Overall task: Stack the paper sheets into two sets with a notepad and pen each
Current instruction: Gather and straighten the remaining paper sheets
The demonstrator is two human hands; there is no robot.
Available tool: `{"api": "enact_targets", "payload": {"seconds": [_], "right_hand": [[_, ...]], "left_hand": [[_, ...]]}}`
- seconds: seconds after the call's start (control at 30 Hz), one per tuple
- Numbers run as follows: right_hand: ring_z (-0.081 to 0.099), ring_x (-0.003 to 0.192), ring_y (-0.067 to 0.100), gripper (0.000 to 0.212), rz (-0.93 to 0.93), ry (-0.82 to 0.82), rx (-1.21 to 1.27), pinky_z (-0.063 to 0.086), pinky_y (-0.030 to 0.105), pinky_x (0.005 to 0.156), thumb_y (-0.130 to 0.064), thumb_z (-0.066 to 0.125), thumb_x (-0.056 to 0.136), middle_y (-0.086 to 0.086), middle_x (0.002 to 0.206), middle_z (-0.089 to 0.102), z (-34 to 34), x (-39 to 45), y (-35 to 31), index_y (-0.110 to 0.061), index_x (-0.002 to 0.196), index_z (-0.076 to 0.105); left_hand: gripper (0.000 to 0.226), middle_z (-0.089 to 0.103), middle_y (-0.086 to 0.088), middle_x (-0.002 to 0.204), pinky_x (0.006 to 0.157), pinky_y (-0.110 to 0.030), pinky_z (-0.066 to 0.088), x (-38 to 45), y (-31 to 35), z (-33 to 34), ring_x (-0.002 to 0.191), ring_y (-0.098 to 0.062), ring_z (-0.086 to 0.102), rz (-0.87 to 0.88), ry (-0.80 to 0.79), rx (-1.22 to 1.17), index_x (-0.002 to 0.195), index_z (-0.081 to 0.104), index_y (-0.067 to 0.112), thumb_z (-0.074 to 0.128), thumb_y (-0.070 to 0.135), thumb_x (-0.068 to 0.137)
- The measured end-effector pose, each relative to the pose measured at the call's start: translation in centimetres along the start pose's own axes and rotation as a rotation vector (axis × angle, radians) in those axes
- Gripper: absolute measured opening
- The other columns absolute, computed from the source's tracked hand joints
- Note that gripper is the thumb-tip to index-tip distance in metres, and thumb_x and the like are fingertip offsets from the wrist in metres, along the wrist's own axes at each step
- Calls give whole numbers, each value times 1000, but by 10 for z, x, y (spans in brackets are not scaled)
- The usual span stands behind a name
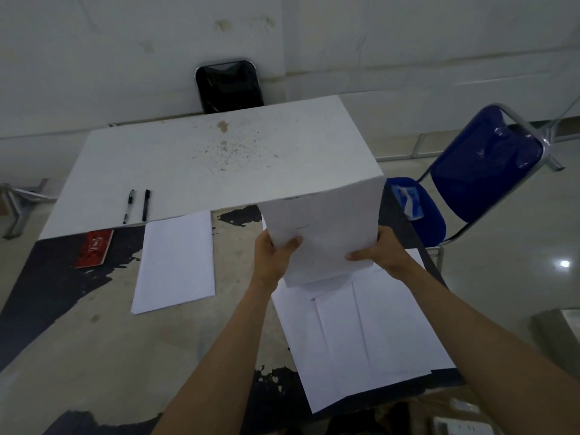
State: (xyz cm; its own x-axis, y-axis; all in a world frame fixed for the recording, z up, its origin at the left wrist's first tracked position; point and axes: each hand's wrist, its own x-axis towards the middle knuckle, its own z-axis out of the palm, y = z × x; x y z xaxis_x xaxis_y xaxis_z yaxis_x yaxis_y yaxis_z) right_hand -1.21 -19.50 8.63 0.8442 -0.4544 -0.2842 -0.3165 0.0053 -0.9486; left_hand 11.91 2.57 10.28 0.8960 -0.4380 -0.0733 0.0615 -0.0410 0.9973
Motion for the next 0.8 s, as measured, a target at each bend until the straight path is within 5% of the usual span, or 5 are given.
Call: {"api": "enact_targets", "payload": {"seconds": [0.17,0.43,0.57,0.7,0.8], "right_hand": [[70,104,24,66,104,-126,-123,59,44,89,-31,96,60,1,112,75,-10,-3,14,-13,117,70],[66,111,36,68,331,-281,211,55,49,94,-15,88,65,12,121,71,-33,-26,16,-14,128,63],[70,100,36,90,443,-145,600,60,45,82,-23,96,45,20,118,71,-28,-64,50,-8,127,62],[69,96,41,40,491,123,738,53,51,85,-15,62,90,24,110,72,1,-93,79,2,126,59],[69,94,41,39,475,299,838,53,54,87,-19,57,97,24,109,72,14,-107,98,0,130,60]], "left_hand": [[34,74,-6,105,71,-33,59,13,22,-3,90,-21,73,-37,24,-147,114,66,3,75,-2,81],[53,67,-3,124,90,-43,56,16,-31,-22,106,-24,66,-348,288,-301,133,58,13,75,4,83],[49,69,-8,123,89,-45,57,-14,-90,-23,105,-27,68,-560,367,-446,129,61,8,77,5,82],[51,68,-11,123,89,-51,56,-50,-131,-12,107,-33,66,-698,379,-502,129,61,9,79,9,82],[49,67,-10,122,91,-52,55,-74,-141,-3,107,-33,64,-733,392,-514,129,61,12,77,10,83]]}}
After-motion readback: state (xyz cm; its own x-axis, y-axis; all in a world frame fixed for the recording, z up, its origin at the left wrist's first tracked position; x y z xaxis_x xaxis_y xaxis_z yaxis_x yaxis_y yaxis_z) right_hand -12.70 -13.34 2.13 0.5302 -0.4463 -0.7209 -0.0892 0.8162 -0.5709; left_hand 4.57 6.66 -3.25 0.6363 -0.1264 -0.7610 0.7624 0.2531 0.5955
